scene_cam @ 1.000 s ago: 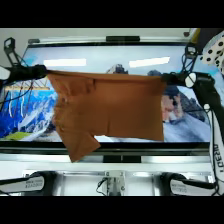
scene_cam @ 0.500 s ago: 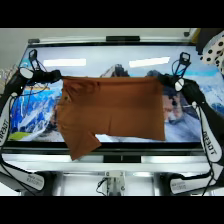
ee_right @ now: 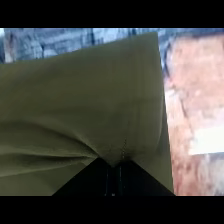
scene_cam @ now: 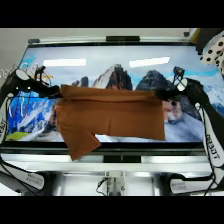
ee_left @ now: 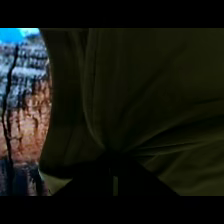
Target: Fold the shirts.
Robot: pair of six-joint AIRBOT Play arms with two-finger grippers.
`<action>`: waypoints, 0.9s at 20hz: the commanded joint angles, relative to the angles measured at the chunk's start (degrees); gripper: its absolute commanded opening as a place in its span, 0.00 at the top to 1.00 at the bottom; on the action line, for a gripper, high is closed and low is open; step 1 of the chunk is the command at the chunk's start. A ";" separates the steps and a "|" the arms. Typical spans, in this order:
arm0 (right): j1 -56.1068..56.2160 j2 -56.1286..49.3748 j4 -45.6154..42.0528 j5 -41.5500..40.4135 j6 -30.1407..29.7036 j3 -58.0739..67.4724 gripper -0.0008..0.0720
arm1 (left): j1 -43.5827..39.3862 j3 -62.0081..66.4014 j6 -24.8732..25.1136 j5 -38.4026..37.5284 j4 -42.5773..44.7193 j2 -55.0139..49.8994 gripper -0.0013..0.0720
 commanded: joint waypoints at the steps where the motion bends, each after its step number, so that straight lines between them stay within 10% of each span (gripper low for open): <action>1: 0.13 -0.17 0.11 5.99 0.59 -0.57 0.90 | 0.28 -3.32 -1.44 -4.00 1.36 -0.09 0.94; 7: 0.13 -1.05 0.13 7.21 1.68 -0.55 0.85 | 0.28 -4.02 -1.88 -4.04 -0.28 -0.13 0.88; 9: 0.11 -0.63 0.07 10.27 0.63 0.28 0.29 | 0.37 -3.76 -1.86 -6.08 -1.25 0.07 0.36; 18: -8.28 15.43 -10.38 37.46 -8.28 -1.18 0.29 | 9.16 -14.25 -2.21 -22.49 -1.27 13.70 0.31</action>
